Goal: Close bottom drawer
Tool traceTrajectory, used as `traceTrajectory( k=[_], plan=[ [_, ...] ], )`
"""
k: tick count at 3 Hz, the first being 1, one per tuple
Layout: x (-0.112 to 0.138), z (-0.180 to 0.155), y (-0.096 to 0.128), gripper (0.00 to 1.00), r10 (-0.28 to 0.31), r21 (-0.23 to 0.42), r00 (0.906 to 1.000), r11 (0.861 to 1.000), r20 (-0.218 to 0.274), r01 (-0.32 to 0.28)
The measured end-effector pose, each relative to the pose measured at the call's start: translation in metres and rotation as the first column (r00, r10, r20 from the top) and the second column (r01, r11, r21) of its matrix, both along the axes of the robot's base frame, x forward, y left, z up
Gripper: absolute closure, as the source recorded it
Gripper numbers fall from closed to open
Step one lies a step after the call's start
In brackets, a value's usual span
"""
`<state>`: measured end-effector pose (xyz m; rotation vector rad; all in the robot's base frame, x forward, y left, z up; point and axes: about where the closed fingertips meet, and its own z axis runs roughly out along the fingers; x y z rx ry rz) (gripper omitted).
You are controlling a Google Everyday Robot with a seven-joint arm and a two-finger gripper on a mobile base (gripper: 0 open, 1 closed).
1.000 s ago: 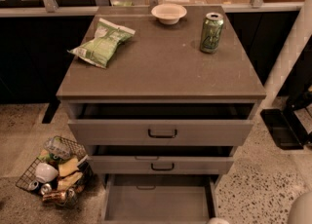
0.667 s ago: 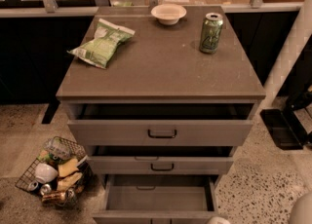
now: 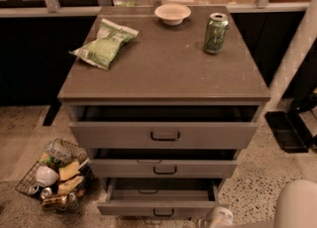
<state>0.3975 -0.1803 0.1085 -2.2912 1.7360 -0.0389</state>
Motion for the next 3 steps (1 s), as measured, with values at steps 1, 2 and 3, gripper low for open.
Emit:
traceTrajectory(
  k=[1,2,3],
  plan=[
    [0.024,-0.003,-0.006,1.0,0.01,-0.009,0.9999,1.0,0.003,-0.01],
    [0.061,-0.009,-0.014,1.0,0.027,-0.026,0.9996,0.999,0.008,-0.027],
    [0.06,-0.009,-0.014,1.0,0.027,-0.026,0.9996,0.999,0.008,-0.027]
  ],
)
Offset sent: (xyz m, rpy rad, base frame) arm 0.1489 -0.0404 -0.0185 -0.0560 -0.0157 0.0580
